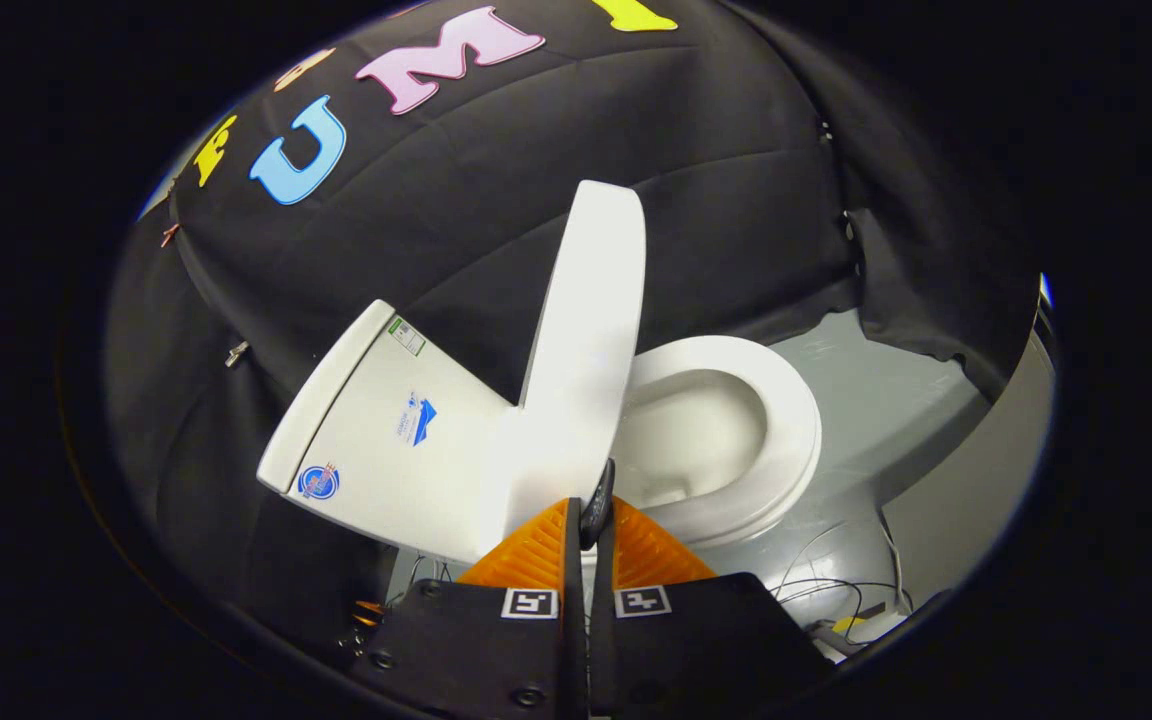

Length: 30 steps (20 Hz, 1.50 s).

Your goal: Open the toilet lid.

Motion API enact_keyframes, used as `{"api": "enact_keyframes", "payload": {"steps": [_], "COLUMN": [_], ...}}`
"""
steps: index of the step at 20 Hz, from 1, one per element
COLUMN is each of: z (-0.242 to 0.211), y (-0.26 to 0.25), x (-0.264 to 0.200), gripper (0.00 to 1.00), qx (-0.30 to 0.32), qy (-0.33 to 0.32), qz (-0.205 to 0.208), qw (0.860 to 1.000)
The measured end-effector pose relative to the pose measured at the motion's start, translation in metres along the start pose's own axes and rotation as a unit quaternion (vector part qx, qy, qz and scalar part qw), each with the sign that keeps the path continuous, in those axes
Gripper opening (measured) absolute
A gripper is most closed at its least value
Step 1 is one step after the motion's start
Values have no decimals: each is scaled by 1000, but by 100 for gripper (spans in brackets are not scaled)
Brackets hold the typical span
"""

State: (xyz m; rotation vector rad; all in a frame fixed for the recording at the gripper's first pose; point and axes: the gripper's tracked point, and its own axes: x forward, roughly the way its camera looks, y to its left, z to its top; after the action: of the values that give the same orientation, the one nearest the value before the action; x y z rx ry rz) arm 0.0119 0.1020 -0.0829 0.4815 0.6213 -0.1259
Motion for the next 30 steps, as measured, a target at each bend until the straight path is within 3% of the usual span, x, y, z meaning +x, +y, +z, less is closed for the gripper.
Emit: {"api": "enact_keyframes", "payload": {"steps": [11, 18, 22, 30], "z": [2, -5, -9, -23], "y": [69, 120, 140, 181], "x": [-5, -6, -2, 6], "gripper": [7, 8, 8, 8], "qx": [-92, -172, -166, -223], "qy": [-13, -18, -19, -31], "qz": [-20, -36, -52, -80], "qw": [995, 984, 985, 971]}}
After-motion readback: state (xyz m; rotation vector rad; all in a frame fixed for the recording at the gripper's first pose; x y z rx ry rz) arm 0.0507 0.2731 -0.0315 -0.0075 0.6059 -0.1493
